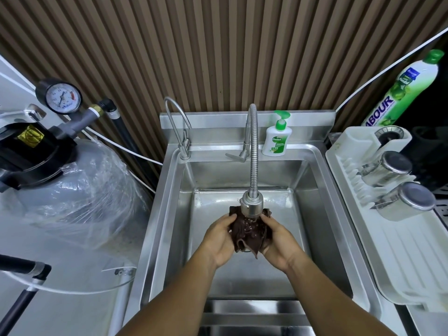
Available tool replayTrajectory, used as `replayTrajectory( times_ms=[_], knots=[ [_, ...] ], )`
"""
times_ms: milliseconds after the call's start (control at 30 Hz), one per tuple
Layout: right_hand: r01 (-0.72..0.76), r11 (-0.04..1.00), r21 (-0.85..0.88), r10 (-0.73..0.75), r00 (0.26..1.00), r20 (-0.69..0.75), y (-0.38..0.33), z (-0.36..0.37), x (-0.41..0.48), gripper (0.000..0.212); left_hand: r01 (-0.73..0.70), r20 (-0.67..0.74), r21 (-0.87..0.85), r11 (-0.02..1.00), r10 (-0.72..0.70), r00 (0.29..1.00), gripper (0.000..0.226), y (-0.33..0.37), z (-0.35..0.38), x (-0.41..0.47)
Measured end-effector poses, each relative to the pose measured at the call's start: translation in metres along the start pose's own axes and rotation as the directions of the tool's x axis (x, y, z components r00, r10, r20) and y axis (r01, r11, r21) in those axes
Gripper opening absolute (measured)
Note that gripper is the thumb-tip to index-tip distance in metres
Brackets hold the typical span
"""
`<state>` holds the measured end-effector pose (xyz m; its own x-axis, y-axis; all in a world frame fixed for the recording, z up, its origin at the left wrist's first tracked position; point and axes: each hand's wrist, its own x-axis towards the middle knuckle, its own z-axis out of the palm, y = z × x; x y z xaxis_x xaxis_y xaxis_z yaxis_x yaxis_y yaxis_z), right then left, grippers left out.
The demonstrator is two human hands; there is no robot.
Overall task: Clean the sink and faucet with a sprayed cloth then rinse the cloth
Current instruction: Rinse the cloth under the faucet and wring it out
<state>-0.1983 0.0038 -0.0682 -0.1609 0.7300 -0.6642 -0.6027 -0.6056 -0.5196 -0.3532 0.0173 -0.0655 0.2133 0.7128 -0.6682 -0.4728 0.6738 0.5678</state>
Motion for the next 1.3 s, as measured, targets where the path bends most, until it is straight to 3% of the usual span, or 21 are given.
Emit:
replayTrajectory(
  times_ms=[167,300,400,533,700,1100,1133,1200,1300],
  knots=[
    [0.047,0.996,-0.081,-0.048,0.999,-0.013,0.004,0.008,-0.003,0.031,-0.005,-0.053,0.214,0.977,0.017,0.998,0.026,-0.012,0.005,0.004],
    [0.043,0.978,-0.205,-0.072,0.988,-0.135,0.005,0.03,0.001,0.035,0.011,-0.191,0.145,0.989,0.018,0.981,0.033,-0.009,0.025,0.008],
    [0.046,0.953,-0.299,-0.12,0.965,-0.234,0.006,0.041,0.009,0.042,0.078,-0.189,0.162,0.984,-0.047,0.981,0.037,-0.005,0.041,0.009],
    [0.087,0.903,-0.421,-0.253,0.9,-0.356,0.006,0.044,0.023,0.025,0.051,-0.291,0.265,0.963,0.029,0.956,0.011,-0.003,0.053,0.016],
    [0.085,0.881,-0.465,-0.317,0.836,-0.448,0.006,0.045,0.032,0.035,0.051,-0.328,0.163,0.985,0.005,0.945,0.008,-0.006,0.055,0.02],
    [0.078,0.825,-0.56,-0.354,0.843,-0.404,0.002,0.042,0.031,0.035,0.053,-0.352,0.218,0.975,0.028,0.936,0.013,-0.011,0.053,0.024],
    [0.069,0.824,-0.562,-0.333,0.861,-0.384,0.002,0.042,0.028,0.03,0.063,-0.342,0.188,0.98,0.005,0.94,0.017,-0.012,0.052,0.024],
    [0.048,0.872,-0.487,-0.228,0.921,-0.317,0.001,0.043,0.021,0.03,0.109,-0.274,0.035,0.993,-0.095,0.957,0.049,-0.011,0.046,0.022],
    [-0.028,0.98,-0.195,-0.013,0.978,-0.207,-0.006,0.029,0.014,0.056,0.183,-0.12,-0.179,0.967,-0.206,0.971,0.089,-0.005,0.028,0.016]
  ],
)
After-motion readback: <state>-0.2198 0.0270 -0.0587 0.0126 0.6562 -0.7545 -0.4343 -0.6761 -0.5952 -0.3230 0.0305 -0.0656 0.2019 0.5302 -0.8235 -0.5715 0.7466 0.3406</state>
